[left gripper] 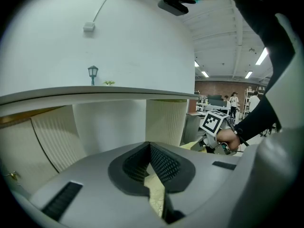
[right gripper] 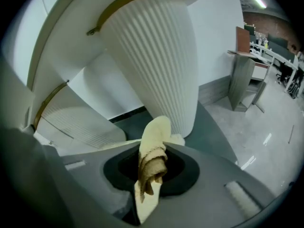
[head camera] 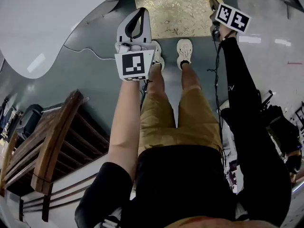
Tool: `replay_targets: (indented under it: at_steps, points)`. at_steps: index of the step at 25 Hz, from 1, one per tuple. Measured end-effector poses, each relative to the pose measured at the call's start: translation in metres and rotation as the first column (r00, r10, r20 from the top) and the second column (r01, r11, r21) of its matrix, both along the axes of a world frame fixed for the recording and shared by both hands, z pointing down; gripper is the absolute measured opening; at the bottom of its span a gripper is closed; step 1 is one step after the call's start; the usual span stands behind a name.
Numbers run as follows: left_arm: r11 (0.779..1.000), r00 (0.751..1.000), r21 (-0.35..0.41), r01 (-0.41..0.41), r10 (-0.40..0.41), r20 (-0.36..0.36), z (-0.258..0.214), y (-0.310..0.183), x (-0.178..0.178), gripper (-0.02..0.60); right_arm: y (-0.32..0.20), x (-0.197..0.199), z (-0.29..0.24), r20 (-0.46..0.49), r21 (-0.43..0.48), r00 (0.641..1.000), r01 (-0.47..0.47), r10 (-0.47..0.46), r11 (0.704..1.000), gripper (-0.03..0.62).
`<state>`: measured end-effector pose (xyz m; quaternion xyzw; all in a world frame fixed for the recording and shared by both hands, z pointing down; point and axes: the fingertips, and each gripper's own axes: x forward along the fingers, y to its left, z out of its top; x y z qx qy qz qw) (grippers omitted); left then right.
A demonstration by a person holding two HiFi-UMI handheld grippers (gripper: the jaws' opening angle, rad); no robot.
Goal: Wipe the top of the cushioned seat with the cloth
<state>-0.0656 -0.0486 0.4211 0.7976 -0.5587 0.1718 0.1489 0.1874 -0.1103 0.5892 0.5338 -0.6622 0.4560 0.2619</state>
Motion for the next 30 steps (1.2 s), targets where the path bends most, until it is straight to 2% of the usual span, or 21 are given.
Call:
replay_targets:
  at_steps: [5, 9, 12, 14, 17, 22, 26, 30]
  points:
    - [0.999, 0.999, -0.001, 0.038, -0.038, -0.003, 0.001, 0.012, -0.033, 0.005, 0.025, -0.121, -0.008, 0.137, -0.009, 0.982, 0.134, -0.131, 0.991, 0.057]
    - [0.997, 0.997, -0.006, 0.078, -0.078, -0.003, 0.002, 0.019, -0.058, 0.005, 0.055, -0.217, 0.000, 0.258, -0.046, 0.931, 0.278, -0.257, 0.959, 0.057]
    - [0.994, 0.994, -0.006, 0.110, -0.111, -0.015, 0.000, 0.027, -0.071, 0.005, 0.080, -0.267, 0.015, 0.317, -0.103, 0.900, 0.347, -0.300, 0.932, 0.057]
    - [0.993, 0.993, -0.011, 0.119, -0.119, -0.027, 0.001, 0.031, -0.074, 0.005, 0.091, -0.283, 0.030, 0.295, -0.131, 0.898, 0.375, -0.326, 0.918, 0.057]
    - [0.995, 0.994, -0.006, 0.102, -0.103, -0.042, -0.001, 0.032, -0.069, 0.005, 0.093, -0.284, 0.046, 0.241, -0.160, 0.917, 0.362, -0.319, 0.919, 0.057]
    - [0.995, 0.994, -0.006, 0.102, -0.103, -0.047, -0.002, 0.032, -0.067, 0.005, 0.087, -0.265, 0.045, 0.241, -0.159, 0.930, 0.319, -0.276, 0.934, 0.057]
    - [0.997, 0.996, -0.001, 0.079, -0.079, -0.050, -0.007, 0.029, -0.051, 0.005, 0.073, -0.216, 0.044, 0.200, -0.158, 0.956, 0.248, -0.215, 0.956, 0.057]
    - [0.998, 0.997, 0.008, 0.056, -0.056, -0.052, -0.011, 0.022, -0.031, 0.005, 0.059, -0.150, 0.048, 0.135, -0.166, 0.981, 0.160, -0.138, 0.973, 0.057]
